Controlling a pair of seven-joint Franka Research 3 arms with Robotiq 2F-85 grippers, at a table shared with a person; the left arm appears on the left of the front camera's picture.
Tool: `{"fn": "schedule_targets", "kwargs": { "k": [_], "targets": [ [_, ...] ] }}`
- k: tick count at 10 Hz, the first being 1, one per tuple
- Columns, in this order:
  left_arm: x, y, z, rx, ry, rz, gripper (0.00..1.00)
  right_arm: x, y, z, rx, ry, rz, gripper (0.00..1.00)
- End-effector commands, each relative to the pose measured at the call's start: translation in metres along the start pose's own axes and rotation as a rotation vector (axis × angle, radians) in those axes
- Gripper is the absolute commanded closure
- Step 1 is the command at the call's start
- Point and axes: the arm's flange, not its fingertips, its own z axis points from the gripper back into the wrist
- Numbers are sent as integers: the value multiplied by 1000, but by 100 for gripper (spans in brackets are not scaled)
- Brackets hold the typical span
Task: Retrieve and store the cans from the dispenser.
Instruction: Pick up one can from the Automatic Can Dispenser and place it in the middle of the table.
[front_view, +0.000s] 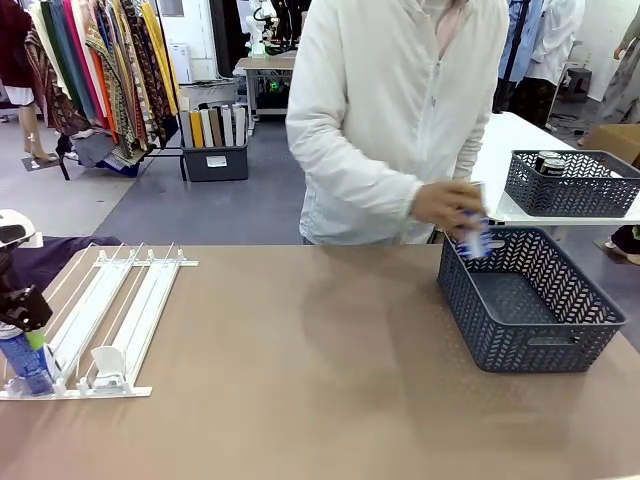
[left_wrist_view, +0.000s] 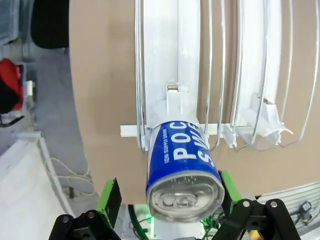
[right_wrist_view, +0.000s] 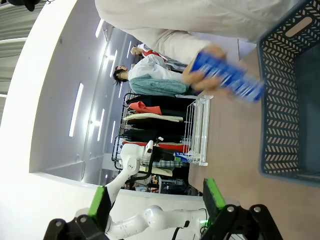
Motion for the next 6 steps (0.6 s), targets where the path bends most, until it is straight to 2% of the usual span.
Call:
{"fn": "schedule_targets", "kwargs": {
  "k": [1,6],
  "targets": [
    [0,-3,-5,-83,-25,-26,0,0,1,1,-5,10,25,0],
    [-1,-5,-8,-104,-45,-46,0,0,1,1,-5,10,25,0]
  ]
}}
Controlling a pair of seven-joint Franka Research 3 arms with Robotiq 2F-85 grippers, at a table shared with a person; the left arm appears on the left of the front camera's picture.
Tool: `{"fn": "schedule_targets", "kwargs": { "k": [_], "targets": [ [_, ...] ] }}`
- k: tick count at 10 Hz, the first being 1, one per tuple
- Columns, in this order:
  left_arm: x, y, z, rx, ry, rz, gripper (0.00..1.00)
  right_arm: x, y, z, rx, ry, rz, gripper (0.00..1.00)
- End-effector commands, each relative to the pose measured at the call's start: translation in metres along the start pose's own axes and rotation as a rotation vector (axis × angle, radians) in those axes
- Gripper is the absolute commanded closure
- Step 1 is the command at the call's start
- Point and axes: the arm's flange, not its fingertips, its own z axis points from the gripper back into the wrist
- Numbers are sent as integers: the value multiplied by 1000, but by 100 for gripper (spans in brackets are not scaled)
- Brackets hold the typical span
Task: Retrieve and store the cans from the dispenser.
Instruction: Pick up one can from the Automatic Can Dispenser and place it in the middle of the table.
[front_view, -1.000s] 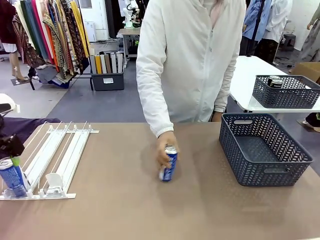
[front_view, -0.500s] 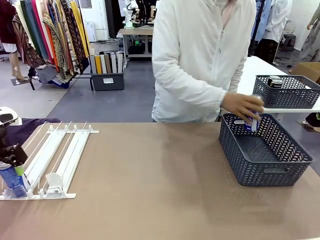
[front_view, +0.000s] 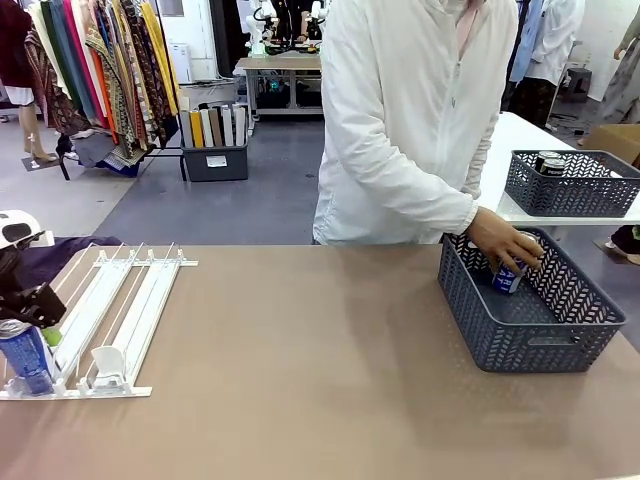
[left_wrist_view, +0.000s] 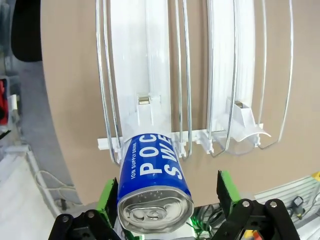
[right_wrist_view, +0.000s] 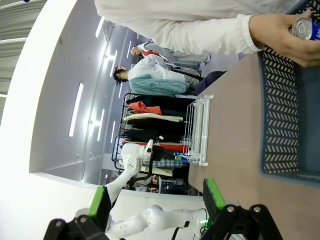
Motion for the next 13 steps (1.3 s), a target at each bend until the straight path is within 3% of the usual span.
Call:
{"fn": "schedule_targets", "kwargs": {
  "k": [1,2,3,10,12,13],
  "targets": [
    [-7,4,-5,-12,-31,8,13,0,1,1,-5,10,25,0],
    [-6,4,-5,2,-35,17,72,0,1,1,-5,10,25,0],
    [-6,4,-5,0,-44,25,100,0,1,1,-5,10,25,0],
    [-10,4,4,8,-82,37,100,0,1,1,-5,10,25,0],
    [-32,4,55,64,-170,90,100,0,1,1,-5,10,25,0],
    [-53,-1,88,25,-207,50,100,0,1,1,-5,10,25,0]
  ]
}}
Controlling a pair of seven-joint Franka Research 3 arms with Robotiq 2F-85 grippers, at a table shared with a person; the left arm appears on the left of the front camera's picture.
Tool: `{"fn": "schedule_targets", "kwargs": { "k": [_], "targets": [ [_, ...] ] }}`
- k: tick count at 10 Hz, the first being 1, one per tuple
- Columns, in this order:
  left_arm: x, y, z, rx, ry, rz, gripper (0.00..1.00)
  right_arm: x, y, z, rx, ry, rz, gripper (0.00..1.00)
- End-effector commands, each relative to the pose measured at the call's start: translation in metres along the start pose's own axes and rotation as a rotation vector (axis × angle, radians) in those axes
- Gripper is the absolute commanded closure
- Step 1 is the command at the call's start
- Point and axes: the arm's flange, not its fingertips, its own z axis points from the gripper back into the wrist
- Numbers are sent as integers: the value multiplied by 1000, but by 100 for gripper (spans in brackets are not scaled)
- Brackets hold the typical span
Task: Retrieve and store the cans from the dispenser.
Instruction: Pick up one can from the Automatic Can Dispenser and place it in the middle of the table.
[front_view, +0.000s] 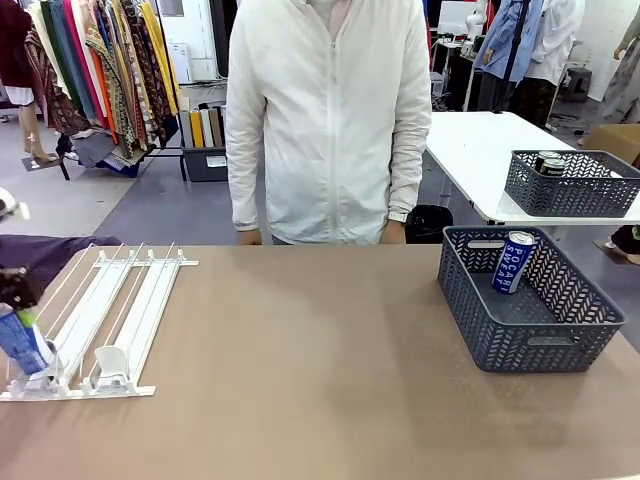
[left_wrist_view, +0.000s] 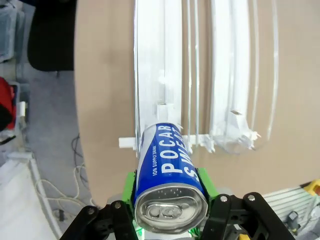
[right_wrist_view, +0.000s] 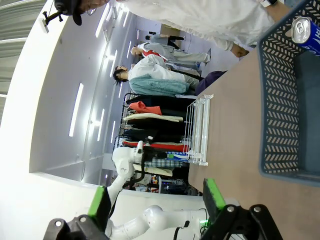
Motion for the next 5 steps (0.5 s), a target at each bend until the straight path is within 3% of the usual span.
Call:
{"fn": "schedule_targets", "kwargs": {
  "k": [1,3,5],
  "targets": [
    [-44,-6,68,-38,-123,-14,100,0,1,1,-5,10,26,0],
    [-60,6,123,-138,-261,26,100,0,1,1,-5,10,26,0],
    [-72,26,140,-266,-299,26,100,0,1,1,-5,10,26,0]
  ]
}}
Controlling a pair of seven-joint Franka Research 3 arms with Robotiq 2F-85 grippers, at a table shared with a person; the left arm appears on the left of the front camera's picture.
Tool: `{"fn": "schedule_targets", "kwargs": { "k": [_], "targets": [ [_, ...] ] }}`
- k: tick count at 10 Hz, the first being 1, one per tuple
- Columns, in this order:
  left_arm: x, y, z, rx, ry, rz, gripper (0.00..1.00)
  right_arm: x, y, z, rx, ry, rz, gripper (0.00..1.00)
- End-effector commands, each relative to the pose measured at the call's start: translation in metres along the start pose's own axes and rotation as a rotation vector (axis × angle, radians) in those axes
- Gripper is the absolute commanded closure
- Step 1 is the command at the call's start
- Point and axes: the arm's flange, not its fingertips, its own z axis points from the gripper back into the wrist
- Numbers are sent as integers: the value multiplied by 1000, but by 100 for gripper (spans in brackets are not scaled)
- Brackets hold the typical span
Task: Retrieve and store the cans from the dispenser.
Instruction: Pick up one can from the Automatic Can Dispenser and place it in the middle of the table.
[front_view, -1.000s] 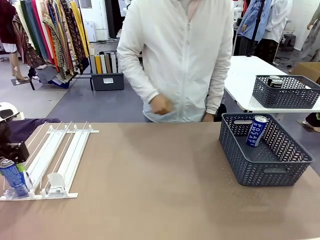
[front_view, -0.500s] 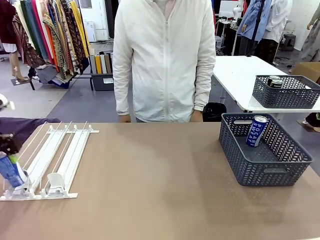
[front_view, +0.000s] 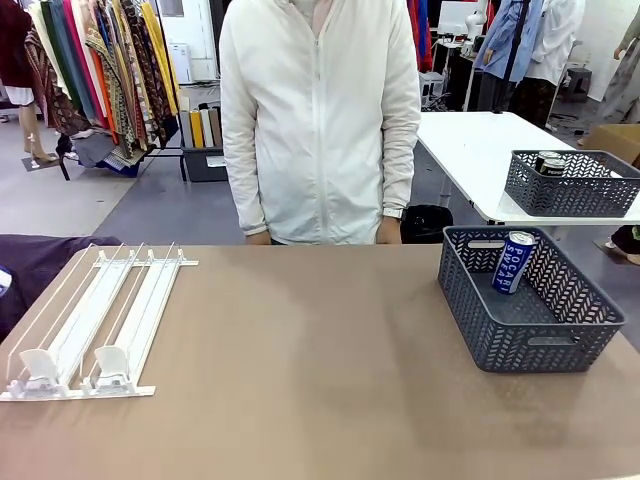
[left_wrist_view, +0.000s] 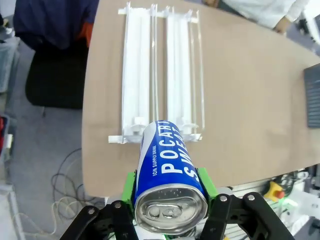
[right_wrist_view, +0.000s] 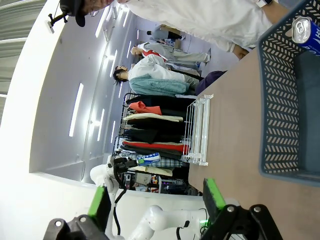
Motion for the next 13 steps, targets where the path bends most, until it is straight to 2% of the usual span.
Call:
{"fn": "schedule_targets", "kwargs": {
  "k": [1,2,6,7,9,10,13],
  "targets": [
    [6,24,-13,-115,37,26,100,0,1,1,-5,10,26,0],
    [0,0,0,0,0,0,100,0,1,1,-5,10,26,0],
    [0,4,-3,-17,10,3,100,0,1,1,-5,10,26,0],
    [-1,-16,-15,30,39,35,100,0,1,1,-5,10,26,0],
    [16,-106,-39,-32,23,-153,100,0,1,1,-5,10,26,0],
    [26,-170,-61,-47,37,-295,100,0,1,1,-5,10,26,0],
    [43,-341,-151,-18,164,-597,100,0,1,1,-5,10,26,0]
  ]
}}
